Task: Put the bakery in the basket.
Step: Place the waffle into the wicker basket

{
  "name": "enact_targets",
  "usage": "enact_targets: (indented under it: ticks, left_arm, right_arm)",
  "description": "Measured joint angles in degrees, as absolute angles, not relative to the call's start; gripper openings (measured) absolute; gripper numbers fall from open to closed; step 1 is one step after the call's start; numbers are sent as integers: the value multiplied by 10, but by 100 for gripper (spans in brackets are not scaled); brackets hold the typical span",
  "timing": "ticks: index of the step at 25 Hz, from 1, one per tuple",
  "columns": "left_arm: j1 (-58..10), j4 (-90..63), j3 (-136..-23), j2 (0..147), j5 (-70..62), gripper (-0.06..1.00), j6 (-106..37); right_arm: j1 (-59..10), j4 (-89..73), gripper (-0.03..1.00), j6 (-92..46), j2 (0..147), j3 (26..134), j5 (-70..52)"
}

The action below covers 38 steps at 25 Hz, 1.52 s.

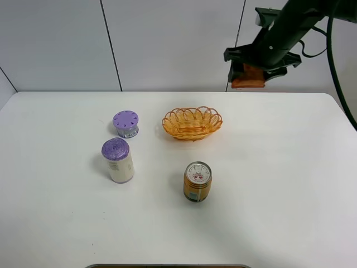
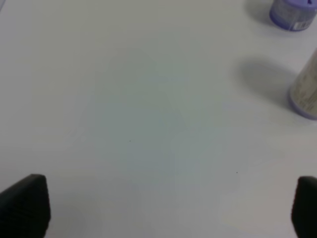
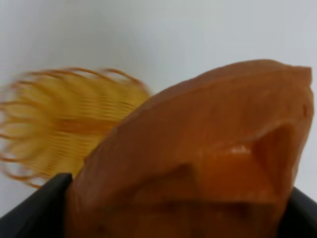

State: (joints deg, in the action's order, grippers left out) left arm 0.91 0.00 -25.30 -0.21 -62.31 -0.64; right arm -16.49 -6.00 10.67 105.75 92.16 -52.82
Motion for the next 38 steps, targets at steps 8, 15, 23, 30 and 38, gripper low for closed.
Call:
enact_targets:
  ticks: [8, 15, 23, 30, 38]
  left_arm:
    - [9, 0, -253, -2, -623, 99, -6]
    - [9, 0, -253, -2, -623, 99, -6]
    - [9, 0, -253, -2, -623, 99, -6]
    - [9, 0, -253, -2, -623, 99, -6]
    - [9, 0, -253, -2, -623, 99, -6]
  right_arm:
    - [-236, -62, 71, 126, 1154, 955, -488]
    - [-257, -67, 71, 132, 1244, 997, -474]
    - [-257, -71, 71, 135, 1297, 996, -470]
    - [-257, -78, 71, 135, 1304, 998, -458]
    - [-257, -96, 97, 135, 1305, 1000, -465]
